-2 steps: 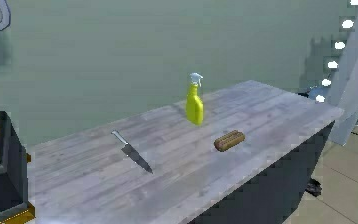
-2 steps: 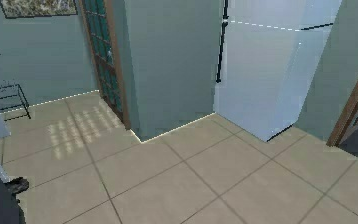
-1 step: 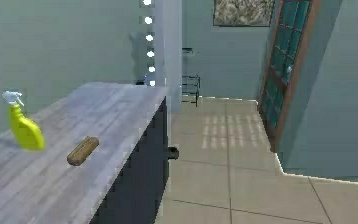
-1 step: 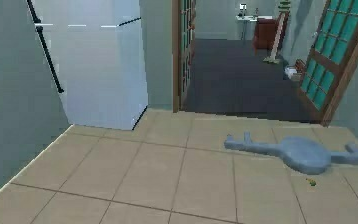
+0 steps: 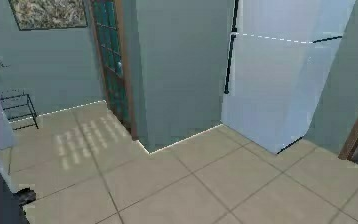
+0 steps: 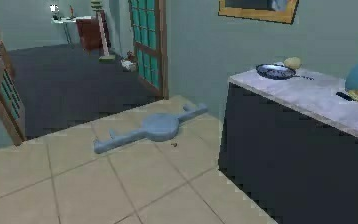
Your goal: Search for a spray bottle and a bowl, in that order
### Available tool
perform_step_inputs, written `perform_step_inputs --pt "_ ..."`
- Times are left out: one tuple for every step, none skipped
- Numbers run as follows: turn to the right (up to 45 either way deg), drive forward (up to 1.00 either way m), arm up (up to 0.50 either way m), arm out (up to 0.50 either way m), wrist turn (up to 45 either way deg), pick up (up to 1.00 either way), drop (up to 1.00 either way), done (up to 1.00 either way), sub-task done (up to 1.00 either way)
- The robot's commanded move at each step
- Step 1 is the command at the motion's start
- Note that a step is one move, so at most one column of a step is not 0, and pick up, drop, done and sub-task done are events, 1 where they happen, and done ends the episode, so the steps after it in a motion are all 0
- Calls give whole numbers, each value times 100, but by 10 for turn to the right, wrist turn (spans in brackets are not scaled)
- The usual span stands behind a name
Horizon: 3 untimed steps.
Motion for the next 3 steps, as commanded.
perform_step_inputs --pt "450 0 0 0 0 0 0 0 0" --pt "90 0 0 0 0 0 0 0 0" --pt "30 0 0 0 0 0 0 0 0"
